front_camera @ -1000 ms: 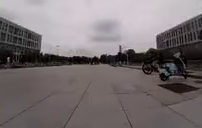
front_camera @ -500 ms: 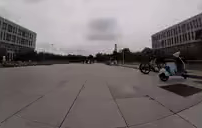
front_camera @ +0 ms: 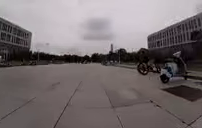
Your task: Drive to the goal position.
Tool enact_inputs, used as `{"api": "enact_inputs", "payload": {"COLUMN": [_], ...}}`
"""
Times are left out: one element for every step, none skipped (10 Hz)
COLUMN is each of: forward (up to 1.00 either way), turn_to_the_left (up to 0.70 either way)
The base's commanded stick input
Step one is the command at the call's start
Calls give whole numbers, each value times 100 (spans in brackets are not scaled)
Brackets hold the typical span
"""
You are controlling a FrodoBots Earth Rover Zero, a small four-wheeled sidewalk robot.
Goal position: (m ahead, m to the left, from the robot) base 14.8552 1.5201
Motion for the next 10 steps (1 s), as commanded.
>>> {"api": "enact_inputs", "payload": {"forward": [70, 70, 70, 70, 67, 67, 67, 67, 67, 67], "turn_to_the_left": [0, 0, 0, 0, 0, 0, 0, 0, 0, 0]}}
